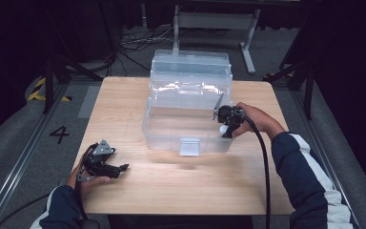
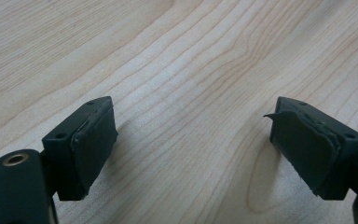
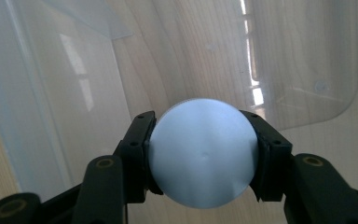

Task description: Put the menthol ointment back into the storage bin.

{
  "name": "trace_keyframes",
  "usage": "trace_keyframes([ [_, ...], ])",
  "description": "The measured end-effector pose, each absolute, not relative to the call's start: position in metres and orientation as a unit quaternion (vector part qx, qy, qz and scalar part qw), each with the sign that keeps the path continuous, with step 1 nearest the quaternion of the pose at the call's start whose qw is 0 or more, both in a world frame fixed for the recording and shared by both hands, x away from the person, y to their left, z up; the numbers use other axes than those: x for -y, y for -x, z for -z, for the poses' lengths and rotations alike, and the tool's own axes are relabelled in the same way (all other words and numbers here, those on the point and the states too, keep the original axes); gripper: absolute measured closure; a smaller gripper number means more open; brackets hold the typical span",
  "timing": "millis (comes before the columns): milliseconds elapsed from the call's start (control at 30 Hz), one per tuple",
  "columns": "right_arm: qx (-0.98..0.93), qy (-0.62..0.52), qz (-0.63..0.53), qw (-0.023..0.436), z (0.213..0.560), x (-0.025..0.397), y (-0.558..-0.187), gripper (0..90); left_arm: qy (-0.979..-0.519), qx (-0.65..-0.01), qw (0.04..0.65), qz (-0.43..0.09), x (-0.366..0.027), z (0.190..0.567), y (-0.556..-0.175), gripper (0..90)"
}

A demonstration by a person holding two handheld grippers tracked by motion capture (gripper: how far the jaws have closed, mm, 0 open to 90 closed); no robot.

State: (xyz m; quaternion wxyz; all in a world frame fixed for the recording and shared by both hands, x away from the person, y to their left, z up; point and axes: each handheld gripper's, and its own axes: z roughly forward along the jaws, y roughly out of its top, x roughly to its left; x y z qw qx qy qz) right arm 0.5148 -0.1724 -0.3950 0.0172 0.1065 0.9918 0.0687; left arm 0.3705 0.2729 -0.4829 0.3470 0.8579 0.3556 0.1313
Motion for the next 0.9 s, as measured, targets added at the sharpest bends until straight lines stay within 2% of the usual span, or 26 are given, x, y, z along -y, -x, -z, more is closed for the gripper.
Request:
trace_keyframes([
  [167,-0.992,-0.107,-0.071,0.001,0.3966,0.1741,-0.5192,50.0,-0.858,-0.355,0.347,-0.131,-0.2729,0.4829,-0.3705,14.7],
  [367,-0.993,-0.101,-0.066,0.018,0.398,0.1702,-0.5206,50.2,-0.858,-0.355,0.347,-0.131,-0.273,0.4829,-0.3705,14.7],
  [700,-0.992,-0.107,-0.067,0.018,0.398,0.1702,-0.5198,50.0,-0.858,-0.355,0.347,-0.131,-0.2729,0.4829,-0.3705,14.7],
  [767,-0.991,-0.11,-0.071,0.016,0.3972,0.1711,-0.5196,48.0,-0.858,-0.355,0.347,-0.131,-0.2729,0.4829,-0.3705,14.7],
  [833,-0.99,-0.109,-0.086,0.01,0.3928,0.1737,-0.5178,41.5,-0.858,-0.356,0.347,-0.131,-0.273,0.4829,-0.3705,14.7],
  [900,-0.99,-0.111,-0.087,0.011,0.3921,0.1744,-0.5173,43.3,-0.858,-0.355,0.347,-0.132,-0.273,0.4829,-0.3706,14.7],
])
